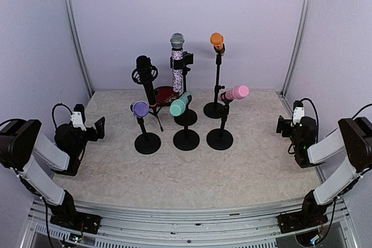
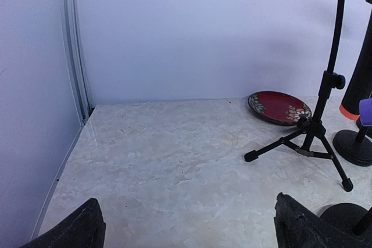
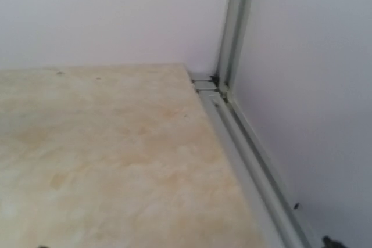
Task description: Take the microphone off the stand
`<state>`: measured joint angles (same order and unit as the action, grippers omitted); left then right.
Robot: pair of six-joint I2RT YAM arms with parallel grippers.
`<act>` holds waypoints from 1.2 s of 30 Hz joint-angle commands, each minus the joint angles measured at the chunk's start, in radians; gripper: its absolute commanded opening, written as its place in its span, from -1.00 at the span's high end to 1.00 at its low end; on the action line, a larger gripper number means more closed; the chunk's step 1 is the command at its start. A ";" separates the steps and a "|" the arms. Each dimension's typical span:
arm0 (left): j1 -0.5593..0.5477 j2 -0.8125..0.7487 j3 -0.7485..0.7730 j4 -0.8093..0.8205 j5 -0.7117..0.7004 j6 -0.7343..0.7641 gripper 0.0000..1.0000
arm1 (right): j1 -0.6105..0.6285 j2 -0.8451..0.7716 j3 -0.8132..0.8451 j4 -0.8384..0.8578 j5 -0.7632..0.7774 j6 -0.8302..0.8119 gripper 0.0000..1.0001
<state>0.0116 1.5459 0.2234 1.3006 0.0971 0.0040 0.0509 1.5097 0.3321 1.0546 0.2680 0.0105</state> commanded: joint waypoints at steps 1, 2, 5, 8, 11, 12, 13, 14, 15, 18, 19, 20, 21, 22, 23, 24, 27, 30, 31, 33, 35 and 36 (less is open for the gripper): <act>0.014 -0.016 0.030 -0.019 0.016 -0.014 -0.97 | -0.031 -0.145 0.185 -0.351 0.014 0.007 -1.00; 0.022 -0.047 0.072 -0.107 0.011 -0.026 -0.98 | -0.031 -0.177 0.214 -0.405 0.022 0.038 -1.00; 0.027 -0.109 0.293 -0.547 0.003 -0.011 -0.98 | -0.031 -0.274 0.266 -0.519 -0.038 0.117 -1.00; 0.027 -0.159 0.441 -0.779 0.026 0.024 -0.97 | -0.031 -0.345 0.321 -0.594 -0.102 0.251 -1.00; 0.029 -0.210 0.533 -0.938 0.102 0.056 -0.98 | -0.032 -0.366 0.457 -0.770 -0.240 0.388 -1.00; 0.029 -0.219 0.556 -0.986 0.131 0.061 -0.98 | -0.019 -0.353 0.518 -0.807 -0.333 0.382 -1.00; 0.028 -0.225 0.577 -1.029 0.155 0.062 -0.98 | 0.017 -0.339 0.566 -0.848 -0.359 0.374 -1.00; 0.029 -0.231 0.595 -1.069 0.184 0.068 -0.98 | 0.090 -0.322 0.616 -0.901 -0.300 0.338 -1.00; 0.030 -0.237 0.611 -1.114 0.214 0.086 -0.98 | 0.170 -0.305 0.668 -0.960 -0.208 0.278 -1.00; 0.028 -0.257 0.623 -1.215 0.294 0.118 -0.98 | 0.384 -0.266 0.766 -1.008 -0.054 0.220 -1.00; 0.030 -0.268 0.621 -1.234 0.308 0.129 -0.98 | 0.443 -0.255 0.791 -1.017 -0.016 0.214 -1.00; 0.029 -0.275 0.621 -1.260 0.324 0.142 -0.98 | 0.502 -0.244 0.814 -1.019 0.036 0.197 -1.00; 0.029 -0.282 0.626 -1.291 0.341 0.158 -0.97 | 0.566 -0.239 0.834 -1.016 0.090 0.176 -1.00; 0.029 -0.290 0.633 -1.324 0.359 0.171 -0.98 | 0.647 -0.226 0.853 -1.016 0.144 0.153 -1.00; 0.029 -0.298 0.637 -1.356 0.377 0.184 -0.98 | 0.684 -0.215 0.875 -1.015 0.186 0.136 -1.00; 0.029 -0.307 0.638 -1.378 0.394 0.196 -0.98 | 0.757 -0.203 0.892 -1.013 0.224 0.114 -1.00; 0.028 -0.329 0.636 -1.442 0.440 0.234 -0.98 | 0.895 -0.152 0.976 -1.038 0.319 0.062 -1.00; 0.028 -0.337 0.628 -1.481 0.461 0.253 -0.97 | 1.020 -0.095 1.043 -1.035 0.393 -0.009 -1.00; 0.028 -0.338 0.625 -1.492 0.468 0.258 -0.97 | 1.057 -0.068 1.077 -1.046 0.430 -0.044 -1.00; 0.027 -0.341 0.623 -1.516 0.486 0.270 -0.96 | 1.115 -0.019 1.135 -1.065 0.415 -0.056 -1.00; 0.025 -0.345 0.623 -1.525 0.499 0.275 -0.96 | 1.152 0.040 1.192 -1.100 0.337 -0.033 -1.00; 0.025 -0.347 0.623 -1.526 0.507 0.274 -0.95 | 1.161 0.081 1.229 -1.127 0.295 -0.021 -1.00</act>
<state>0.0341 1.2182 0.8371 -0.1669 0.5434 0.2420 1.1580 1.4910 1.4574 0.0132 0.6044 0.0135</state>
